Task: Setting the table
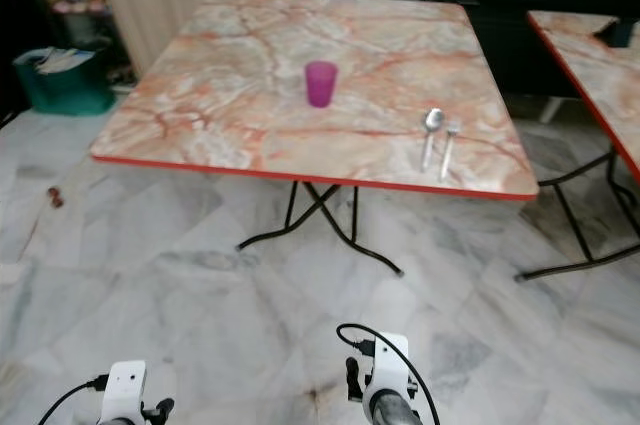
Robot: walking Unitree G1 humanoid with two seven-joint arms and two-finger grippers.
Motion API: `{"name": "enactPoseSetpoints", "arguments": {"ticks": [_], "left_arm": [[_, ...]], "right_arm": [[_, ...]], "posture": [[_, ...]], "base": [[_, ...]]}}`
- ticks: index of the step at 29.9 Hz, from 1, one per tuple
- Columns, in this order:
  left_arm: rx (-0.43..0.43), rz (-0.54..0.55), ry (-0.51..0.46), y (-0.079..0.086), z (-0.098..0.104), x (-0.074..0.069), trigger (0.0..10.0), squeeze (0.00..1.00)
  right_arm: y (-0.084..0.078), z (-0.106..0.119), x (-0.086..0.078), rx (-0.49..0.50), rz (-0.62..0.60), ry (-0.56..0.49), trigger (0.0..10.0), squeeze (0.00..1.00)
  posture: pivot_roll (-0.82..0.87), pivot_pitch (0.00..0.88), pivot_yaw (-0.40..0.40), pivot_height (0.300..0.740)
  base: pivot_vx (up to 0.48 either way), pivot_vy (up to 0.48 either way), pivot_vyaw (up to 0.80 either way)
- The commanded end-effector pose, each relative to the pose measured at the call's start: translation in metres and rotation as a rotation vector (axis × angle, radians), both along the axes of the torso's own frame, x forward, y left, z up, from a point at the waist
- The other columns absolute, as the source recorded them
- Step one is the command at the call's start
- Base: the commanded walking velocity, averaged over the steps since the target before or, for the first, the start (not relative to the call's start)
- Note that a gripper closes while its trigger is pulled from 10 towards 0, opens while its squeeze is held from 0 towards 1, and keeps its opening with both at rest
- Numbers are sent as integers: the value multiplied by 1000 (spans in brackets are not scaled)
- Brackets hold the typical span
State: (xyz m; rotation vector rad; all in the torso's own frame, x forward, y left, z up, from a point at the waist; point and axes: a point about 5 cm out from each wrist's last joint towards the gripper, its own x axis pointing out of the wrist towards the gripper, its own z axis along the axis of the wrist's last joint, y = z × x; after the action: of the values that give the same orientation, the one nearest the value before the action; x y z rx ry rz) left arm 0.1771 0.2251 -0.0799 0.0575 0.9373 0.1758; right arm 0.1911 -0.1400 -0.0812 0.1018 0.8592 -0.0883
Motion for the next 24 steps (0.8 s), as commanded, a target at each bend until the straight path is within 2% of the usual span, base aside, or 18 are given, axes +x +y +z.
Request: {"name": "enactPoseSetpoints", "arguments": {"ticks": [1,8,16,24], "left_arm": [[12,-4,18,1,-1,-3,10000,0],[13,-9,19,0,-2,-3,10000,0],[15,-19,20,-2,-2,-3,10000,0],[13,-27,27,-4,-2,-3,10000,0]], "right_arm": [[-1,0,0,-14,5,3,10000,0],[-1,0,0,-9,-4,-3,10000,0],[0,0,0,-4,-11,1,10000,0],[-1,1,2,-12,-6,-21,10000,0]], "posture": [[14,17,-46,740],[13,3,-45,740],[12,0,-46,740],[-2,8,-52,740]], "base": [[330,0,0],[349,0,0],[347,0,-594],[0,0,0]]}}
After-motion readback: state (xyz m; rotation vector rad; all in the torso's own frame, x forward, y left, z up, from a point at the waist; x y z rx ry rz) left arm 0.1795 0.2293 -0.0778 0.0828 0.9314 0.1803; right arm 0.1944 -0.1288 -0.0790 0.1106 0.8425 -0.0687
